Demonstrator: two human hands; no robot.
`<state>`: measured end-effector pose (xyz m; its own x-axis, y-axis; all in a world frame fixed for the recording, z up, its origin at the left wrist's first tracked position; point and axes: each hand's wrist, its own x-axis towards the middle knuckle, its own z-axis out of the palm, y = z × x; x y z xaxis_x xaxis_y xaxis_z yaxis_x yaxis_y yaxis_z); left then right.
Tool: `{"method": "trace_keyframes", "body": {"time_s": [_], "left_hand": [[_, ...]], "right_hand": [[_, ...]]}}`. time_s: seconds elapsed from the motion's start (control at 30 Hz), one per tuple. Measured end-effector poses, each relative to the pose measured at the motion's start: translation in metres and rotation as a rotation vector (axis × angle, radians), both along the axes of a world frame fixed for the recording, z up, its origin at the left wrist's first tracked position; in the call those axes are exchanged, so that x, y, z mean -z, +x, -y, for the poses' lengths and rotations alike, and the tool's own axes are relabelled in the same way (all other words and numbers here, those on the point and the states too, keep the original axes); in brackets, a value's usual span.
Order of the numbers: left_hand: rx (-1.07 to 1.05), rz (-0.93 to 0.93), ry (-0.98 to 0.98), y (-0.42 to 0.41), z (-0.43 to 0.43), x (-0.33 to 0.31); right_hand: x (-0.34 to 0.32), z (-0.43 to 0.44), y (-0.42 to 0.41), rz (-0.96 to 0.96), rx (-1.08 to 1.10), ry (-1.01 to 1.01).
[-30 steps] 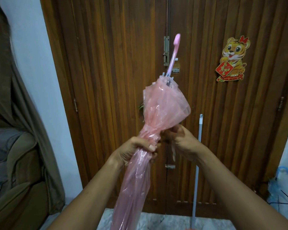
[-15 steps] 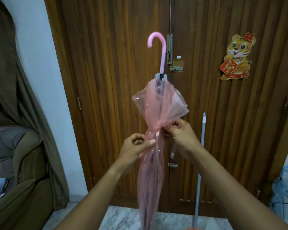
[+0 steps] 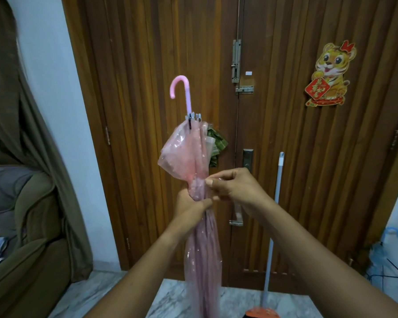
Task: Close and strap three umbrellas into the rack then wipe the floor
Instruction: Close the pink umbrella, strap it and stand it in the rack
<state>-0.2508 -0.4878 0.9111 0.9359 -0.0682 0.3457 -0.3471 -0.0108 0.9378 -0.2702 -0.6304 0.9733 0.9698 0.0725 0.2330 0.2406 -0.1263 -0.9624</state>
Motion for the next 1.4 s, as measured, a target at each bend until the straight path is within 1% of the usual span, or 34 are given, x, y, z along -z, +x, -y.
{"method": "trace_keyframes", "body": {"time_s": [0.07,0.13,0.23,0.3,0.37,0.43,0.53,0.63,0.7,0.77,0.87,0.9,0.97,1.07,1.13,1.23,1.3,1.4], "left_hand": [[0.032,-0.023,-0.007,-0.001,-0.005,-0.003],[0.015,-0.099,-0.021,0.000,-0.009,-0.005],[0.087,-0.207,-0.112,0.004,-0.013,-0.007],[0.187,-0.227,-0.228,0.006,-0.012,-0.008],[0.351,-0.267,-0.356,0.004,-0.010,-0.010],[0.521,-0.304,-0.424,0.000,-0.011,-0.013],[0.710,-0.306,-0.407,0.002,-0.014,-0.017],[0.799,-0.261,-0.323,0.006,-0.012,-0.020],[0.759,-0.272,-0.279,0.007,-0.010,-0.021],[0.620,-0.313,-0.207,0.006,-0.013,-0.021],[0.398,-0.336,-0.034,0.008,-0.018,-0.014],[0.294,-0.318,0.033,0.009,-0.018,-0.007],[0.088,-0.188,0.131,0.004,-0.016,0.011],[0.073,-0.049,0.143,-0.012,0.000,0.041],[-0.032,-0.001,0.156,-0.019,0.011,0.051],[-0.213,0.045,0.104,-0.015,0.015,0.049],[-0.217,0.041,0.086,-0.013,0.011,0.041],[-0.113,-0.005,0.074,-0.012,0.000,0.028]], "right_hand": [[0.001,0.006,0.003,0.063,0.039,-0.101],[0.001,0.012,0.006,0.097,0.066,-0.162],[-0.002,0.019,0.007,0.076,0.052,-0.144],[-0.002,0.023,0.010,0.083,0.049,-0.131],[-0.001,0.026,0.012,0.096,0.049,-0.135],[0.002,0.030,0.013,0.095,-0.001,-0.133],[0.005,0.033,0.012,0.061,-0.139,-0.068],[0.010,0.034,0.012,-0.012,-0.241,0.050],[0.013,0.032,0.012,-0.025,-0.275,0.095],[0.016,0.027,0.010,0.003,-0.266,0.124],[0.027,0.018,0.010,0.119,-0.120,0.050],[0.033,0.016,0.012,0.152,-0.055,0.007],[0.046,0.011,0.017,0.204,0.101,-0.080],[0.061,-0.002,0.024,0.266,0.285,-0.220],[0.061,-0.010,0.020,0.261,0.274,-0.308],[0.053,-0.013,0.019,0.202,0.139,-0.421],[0.046,-0.007,0.022,0.175,0.082,-0.430],[0.040,0.006,0.024,0.164,0.031,-0.374]]}}
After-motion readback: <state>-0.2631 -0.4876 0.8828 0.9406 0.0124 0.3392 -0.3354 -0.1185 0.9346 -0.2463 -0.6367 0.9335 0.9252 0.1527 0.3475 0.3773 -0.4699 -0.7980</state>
